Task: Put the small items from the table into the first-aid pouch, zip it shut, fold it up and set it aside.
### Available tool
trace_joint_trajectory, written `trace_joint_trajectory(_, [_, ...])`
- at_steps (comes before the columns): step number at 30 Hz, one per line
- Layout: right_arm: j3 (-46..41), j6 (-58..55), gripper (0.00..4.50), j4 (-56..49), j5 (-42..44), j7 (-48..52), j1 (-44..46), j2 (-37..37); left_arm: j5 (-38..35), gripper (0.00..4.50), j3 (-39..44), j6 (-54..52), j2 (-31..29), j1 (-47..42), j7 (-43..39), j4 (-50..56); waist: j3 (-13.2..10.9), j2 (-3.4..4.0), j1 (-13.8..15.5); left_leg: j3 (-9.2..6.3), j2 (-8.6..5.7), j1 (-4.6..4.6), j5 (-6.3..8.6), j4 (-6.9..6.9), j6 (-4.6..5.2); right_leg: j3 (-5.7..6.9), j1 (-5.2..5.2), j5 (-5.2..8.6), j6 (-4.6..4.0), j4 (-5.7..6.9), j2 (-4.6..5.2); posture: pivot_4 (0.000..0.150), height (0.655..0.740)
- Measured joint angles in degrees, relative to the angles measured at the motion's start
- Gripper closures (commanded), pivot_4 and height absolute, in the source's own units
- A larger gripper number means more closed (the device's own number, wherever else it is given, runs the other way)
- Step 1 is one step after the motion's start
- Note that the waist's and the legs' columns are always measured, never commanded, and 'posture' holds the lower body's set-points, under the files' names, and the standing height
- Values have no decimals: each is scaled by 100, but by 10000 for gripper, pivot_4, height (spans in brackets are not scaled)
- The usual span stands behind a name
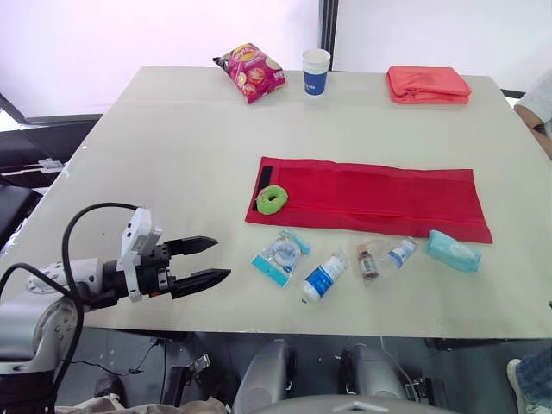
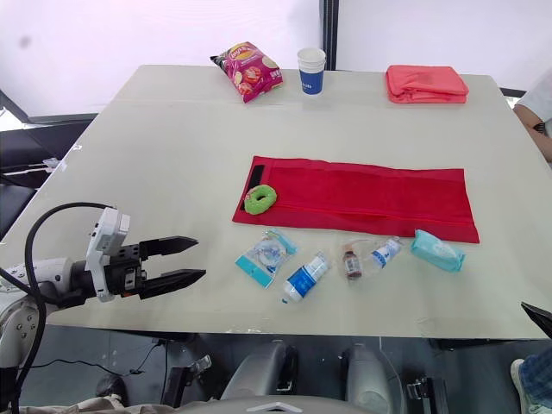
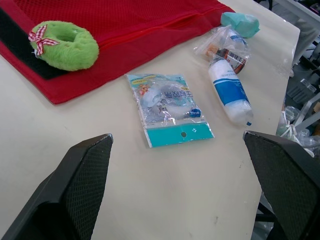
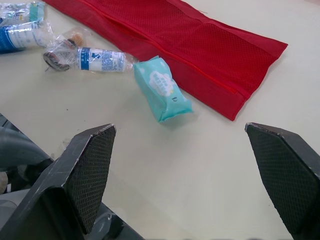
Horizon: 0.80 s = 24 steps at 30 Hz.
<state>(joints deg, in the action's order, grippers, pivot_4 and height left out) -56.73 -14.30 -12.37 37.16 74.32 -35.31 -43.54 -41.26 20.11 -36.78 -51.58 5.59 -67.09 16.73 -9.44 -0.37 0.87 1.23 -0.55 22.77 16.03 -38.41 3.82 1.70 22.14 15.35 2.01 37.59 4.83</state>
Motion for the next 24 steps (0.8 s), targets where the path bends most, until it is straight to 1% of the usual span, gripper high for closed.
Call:
trace_joint_trajectory(2, [13,-5,902,0,2,-8,21,0,-2,0,-3,-12,16,-31,29,-7,0,0,0,0,0,0,0,0,0,0,0,0,0,0,0,1500,7395])
trace_joint_trajectory(5, [194,-43,902,-53,57,-111,197,12,-57,0,-52,-58,152,-306,163,-39,0,0,1,0,0,0,0,-2,0,0,0,0,1,2,0,1500,7395])
trace_joint_trajectory(8, [314,-138,902,-305,206,-315,409,50,-134,0,-113,-182,230,-561,284,-45,0,0,-1,0,-1,0,-2,-1,-2,1,0,-7,13,3,-2,1500,7395])
trace_joint_trajectory(13, [538,-552,902,-912,648,-914,974,22,-205,0,-253,-346,497,-1029,741,-40,0,0,0,0,-2,0,-12,-4,-18,2,0,-12,22,8,-3,1500,7395])
trace_joint_trajectory(15, [839,-800,902,-1294,985,-1340,1346,24,-235,0,-321,-629,600,-1361,1127,-45,-1,-3,0,-1,-2,1,-13,-7,-20,4,0,-13,23,12,-4,1500,7395])
trace_joint_trajectory(17, [989,-907,902,-1519,1153,-1501,1513,21,-266,0,-374,-767,621,-1546,1290,-46,-1,-3,0,-1,-2,1,-13,-10,-20,4,0,-13,23,15,-5,1500,7395])
trace_joint_trajectory(18, [1158,-1018,902,-1792,1345,-1654,1674,-13,-297,0,-428,-914,623,-1729,1444,-46,-1,-3,0,-1,-3,2,-13,-10,-20,4,0,-13,24,15,-6,1500,7395])
trace_joint_trajectory(19, [1348,-1203,902,-2149,1639,-1791,1838,-235,-321,0,-541,-1222,510,-1917,1583,-47,-1,-3,-6,-1,-6,3,-15,-8,-22,4,0,-14,25,12,-11,1500,7395])
trace_joint_trajectory(20, [1386,-1334,902,-2262,1826,-1820,1910,-381,-319,0,-645,-1378,371,-1947,1547,-88,-2,-6,-5,-1,-6,4,-15,-11,-22,4,-1,-13,24,13,-13,1500,7395])
trace_joint_trajectory(22, [1528,-1586,902,-2443,2196,-1817,2148,-814,-340,0,-952,-1741,30,-2139,1267,-308,-5,-8,-7,-1,-6,6,-16,-15,-23,3,0,-13,25,13,-20,1500,7395])
trace_joint_trajectory(24, [1595,-1715,902,-2632,2444,-1743,2316,-1089,-391,0,-1100,-1910,-119,-2292,1012,-448,-7,-11,-6,-2,-4,6,-16,-16,-23,4,0,-13,25,14,-22,1500,7395])
